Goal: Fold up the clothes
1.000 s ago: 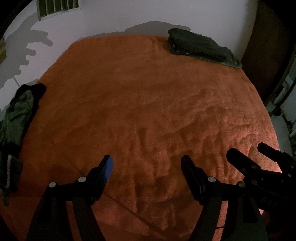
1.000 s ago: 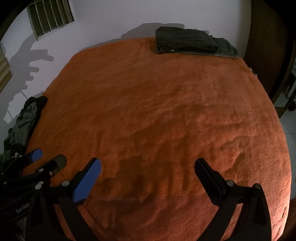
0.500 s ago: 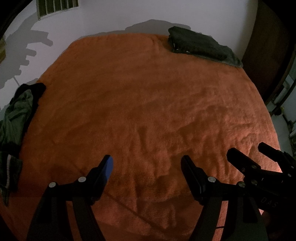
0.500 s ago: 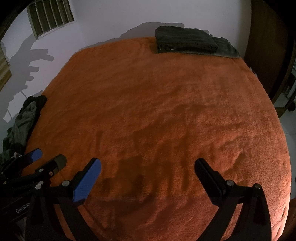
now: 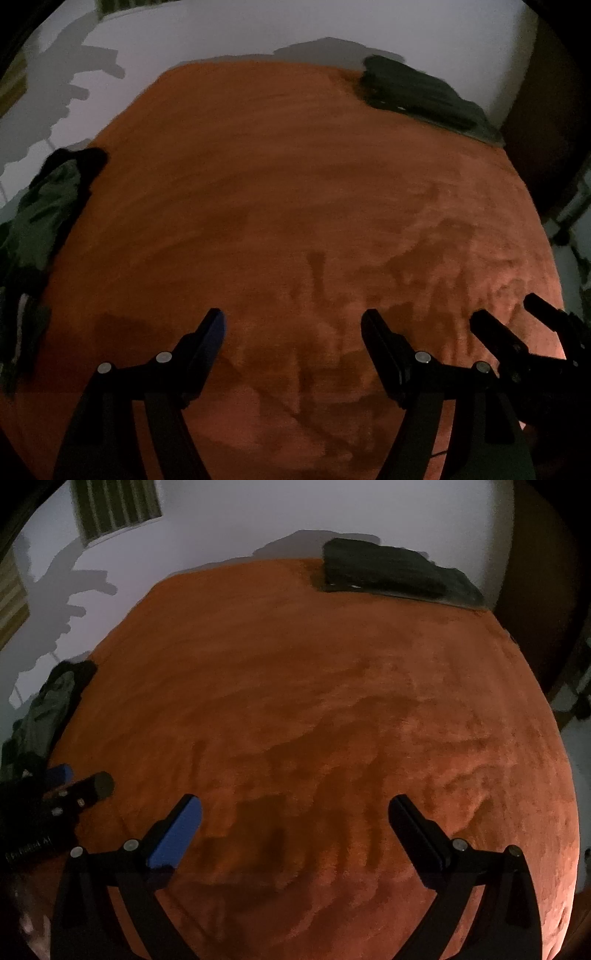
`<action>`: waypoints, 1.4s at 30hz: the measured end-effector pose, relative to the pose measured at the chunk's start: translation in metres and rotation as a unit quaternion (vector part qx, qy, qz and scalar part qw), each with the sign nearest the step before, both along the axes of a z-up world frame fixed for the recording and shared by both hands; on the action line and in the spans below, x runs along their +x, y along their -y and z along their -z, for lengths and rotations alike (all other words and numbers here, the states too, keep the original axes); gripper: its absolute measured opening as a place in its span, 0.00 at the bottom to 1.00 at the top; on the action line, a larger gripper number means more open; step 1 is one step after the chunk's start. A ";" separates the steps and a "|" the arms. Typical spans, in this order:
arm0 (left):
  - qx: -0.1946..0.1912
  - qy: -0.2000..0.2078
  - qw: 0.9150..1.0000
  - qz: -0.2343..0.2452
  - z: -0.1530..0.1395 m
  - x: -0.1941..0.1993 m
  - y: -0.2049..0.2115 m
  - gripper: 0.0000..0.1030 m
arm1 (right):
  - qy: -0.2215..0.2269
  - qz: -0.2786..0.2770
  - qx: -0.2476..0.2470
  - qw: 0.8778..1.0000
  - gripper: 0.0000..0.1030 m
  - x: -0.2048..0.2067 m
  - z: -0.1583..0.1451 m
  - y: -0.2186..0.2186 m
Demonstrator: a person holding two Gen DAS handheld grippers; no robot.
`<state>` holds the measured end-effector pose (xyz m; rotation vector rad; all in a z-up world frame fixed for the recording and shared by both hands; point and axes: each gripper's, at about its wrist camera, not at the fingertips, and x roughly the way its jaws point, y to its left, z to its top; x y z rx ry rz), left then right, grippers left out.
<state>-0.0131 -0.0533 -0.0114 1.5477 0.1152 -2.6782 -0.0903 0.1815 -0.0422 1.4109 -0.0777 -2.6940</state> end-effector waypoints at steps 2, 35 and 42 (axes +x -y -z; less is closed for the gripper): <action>-0.003 0.002 1.000 -0.016 0.002 0.000 0.013 0.74 | 0.000 -0.032 -0.012 0.999 0.98 -0.003 0.002 0.012; -0.025 0.057 0.949 -0.308 0.009 0.076 0.278 0.74 | -0.097 -0.365 0.065 0.924 0.98 0.002 0.025 0.232; -0.046 0.060 0.935 -0.346 0.017 0.086 0.331 0.74 | -0.070 -0.413 0.061 0.906 0.98 0.011 0.038 0.267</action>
